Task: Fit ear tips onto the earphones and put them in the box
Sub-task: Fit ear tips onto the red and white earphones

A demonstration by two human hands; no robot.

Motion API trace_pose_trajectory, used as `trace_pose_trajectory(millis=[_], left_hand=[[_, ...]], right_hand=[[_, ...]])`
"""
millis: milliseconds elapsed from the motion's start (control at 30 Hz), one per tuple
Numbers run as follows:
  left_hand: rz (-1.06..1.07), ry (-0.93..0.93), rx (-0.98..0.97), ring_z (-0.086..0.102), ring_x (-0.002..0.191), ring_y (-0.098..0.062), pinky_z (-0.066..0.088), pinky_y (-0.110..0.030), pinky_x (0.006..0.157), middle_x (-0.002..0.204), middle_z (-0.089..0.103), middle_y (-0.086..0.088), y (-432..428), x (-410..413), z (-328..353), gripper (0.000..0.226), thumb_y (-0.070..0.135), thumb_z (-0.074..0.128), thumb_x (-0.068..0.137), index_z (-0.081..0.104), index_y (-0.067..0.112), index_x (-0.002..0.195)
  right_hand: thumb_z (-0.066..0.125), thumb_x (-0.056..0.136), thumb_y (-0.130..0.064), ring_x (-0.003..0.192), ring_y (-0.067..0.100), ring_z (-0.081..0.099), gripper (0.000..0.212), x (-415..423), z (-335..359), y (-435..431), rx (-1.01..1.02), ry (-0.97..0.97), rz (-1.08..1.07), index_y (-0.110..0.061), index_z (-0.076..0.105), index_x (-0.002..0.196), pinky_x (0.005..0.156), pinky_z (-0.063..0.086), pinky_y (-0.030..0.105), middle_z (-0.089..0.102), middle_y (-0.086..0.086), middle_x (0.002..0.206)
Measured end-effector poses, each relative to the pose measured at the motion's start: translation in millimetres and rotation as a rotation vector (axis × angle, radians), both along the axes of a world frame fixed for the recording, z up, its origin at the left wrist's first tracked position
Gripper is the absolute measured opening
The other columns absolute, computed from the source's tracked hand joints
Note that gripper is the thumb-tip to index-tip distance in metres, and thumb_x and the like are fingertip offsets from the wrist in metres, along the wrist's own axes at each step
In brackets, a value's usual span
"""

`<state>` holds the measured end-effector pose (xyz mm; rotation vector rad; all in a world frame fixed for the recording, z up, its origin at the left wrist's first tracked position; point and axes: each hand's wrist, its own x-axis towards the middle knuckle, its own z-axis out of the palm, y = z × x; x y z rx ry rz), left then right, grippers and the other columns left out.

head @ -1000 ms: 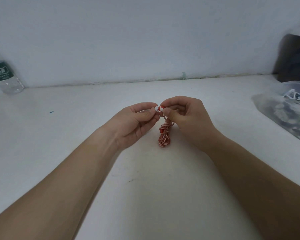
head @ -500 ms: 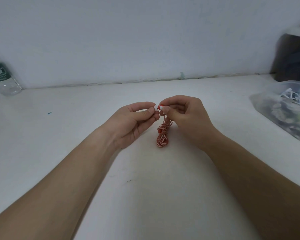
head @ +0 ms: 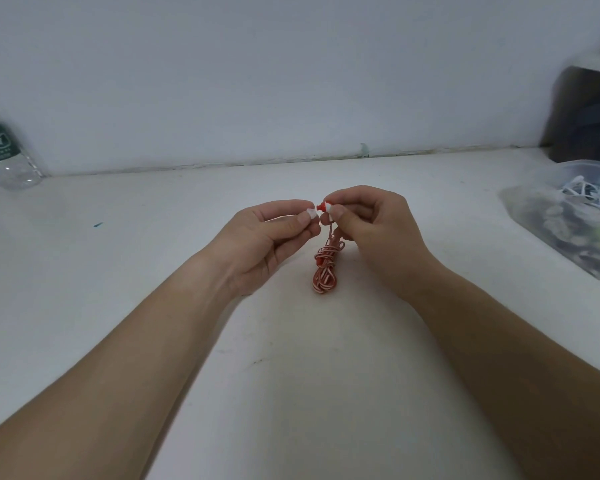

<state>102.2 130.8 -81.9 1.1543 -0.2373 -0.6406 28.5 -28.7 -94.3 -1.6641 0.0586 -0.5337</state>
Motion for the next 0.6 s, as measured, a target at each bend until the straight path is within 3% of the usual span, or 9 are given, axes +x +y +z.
trace_pose_trajectory(millis=[200,400,500,600], left_hand=[[-0.003,-0.012,-0.005,0.074,0.084,-0.018,0.058,-0.018,0.074,0.096,0.076,-0.016,-0.5,-0.6,-0.8,0.019,-0.008,0.06,0.089,0.069,0.003,0.101],[0.015,-0.031,-0.006,0.074,0.086,-0.019,0.058,-0.019,0.074,0.094,0.076,-0.016,-0.8,-0.7,-0.6,0.021,-0.01,0.059,0.089,0.068,0.003,0.103],[0.021,-0.034,-0.012,0.075,0.087,-0.02,0.059,-0.019,0.075,0.092,0.076,-0.014,-0.9,-1.3,-0.3,0.022,-0.011,0.059,0.088,0.067,0.002,0.103],[0.025,-0.046,-0.015,0.075,0.089,-0.022,0.059,-0.022,0.08,0.091,0.076,-0.015,-0.9,-1.2,0.2,0.024,-0.01,0.062,0.082,0.067,0.002,0.102]], right_hand=[[0.062,0.095,-0.003,0.065,0.007,0.065,0.015,-1.0,1.0,0.2,0.003,0.004,0.013,-0.013,0.072,0.095,0.066,0.053,0.019,0.074,0.0,0.077],[0.064,0.094,-0.003,0.069,0.014,0.064,0.014,-1.9,3.1,2.0,-0.018,-0.004,0.007,-0.014,0.073,0.095,0.064,0.054,0.021,0.075,0.009,0.082],[0.065,0.093,-0.003,0.069,0.02,0.065,0.016,-1.4,2.9,2.8,-0.051,-0.005,-0.004,-0.016,0.074,0.092,0.067,0.057,0.028,0.076,0.008,0.081],[0.066,0.092,-0.004,0.081,0.035,0.069,0.016,-0.4,1.7,1.8,-0.071,-0.006,-0.016,-0.018,0.074,0.091,0.074,0.059,0.037,0.077,0.005,0.08]])
